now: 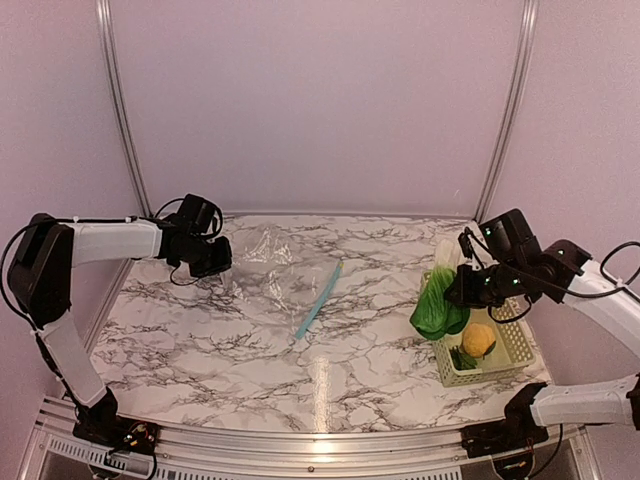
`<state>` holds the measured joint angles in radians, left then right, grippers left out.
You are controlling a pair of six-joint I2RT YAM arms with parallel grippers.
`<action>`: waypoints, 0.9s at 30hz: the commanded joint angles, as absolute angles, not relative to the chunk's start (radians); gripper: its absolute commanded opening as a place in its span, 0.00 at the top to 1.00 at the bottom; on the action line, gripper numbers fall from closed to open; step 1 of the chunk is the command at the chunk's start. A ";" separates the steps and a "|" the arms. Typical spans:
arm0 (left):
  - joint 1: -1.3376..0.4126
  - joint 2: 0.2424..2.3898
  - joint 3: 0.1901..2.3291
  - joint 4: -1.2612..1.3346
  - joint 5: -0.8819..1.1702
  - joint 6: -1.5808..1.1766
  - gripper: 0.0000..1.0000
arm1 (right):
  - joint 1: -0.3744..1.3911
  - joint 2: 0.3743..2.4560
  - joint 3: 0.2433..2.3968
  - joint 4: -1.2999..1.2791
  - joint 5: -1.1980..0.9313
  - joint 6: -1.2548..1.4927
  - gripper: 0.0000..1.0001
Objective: Open the zip-top bag and remove the fake food
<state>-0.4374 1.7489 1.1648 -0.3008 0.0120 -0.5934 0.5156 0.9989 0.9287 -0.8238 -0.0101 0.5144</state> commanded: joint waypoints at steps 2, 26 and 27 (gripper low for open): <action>-0.431 1.696 1.157 -0.326 0.033 -0.574 0.99 | 0.505 1.022 1.000 -0.993 0.164 0.533 0.97; -0.431 1.645 1.137 -0.313 0.065 -0.566 0.87 | 0.482 1.134 1.055 -1.132 0.383 0.528 0.88; -0.431 1.643 1.139 -0.315 0.062 -0.566 0.86 | 0.482 1.134 1.052 -1.132 0.382 0.528 0.86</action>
<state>-0.4374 1.6798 1.1496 -0.3016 0.0563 -0.5755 0.4889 1.1320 1.0443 -1.1313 0.3759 0.5461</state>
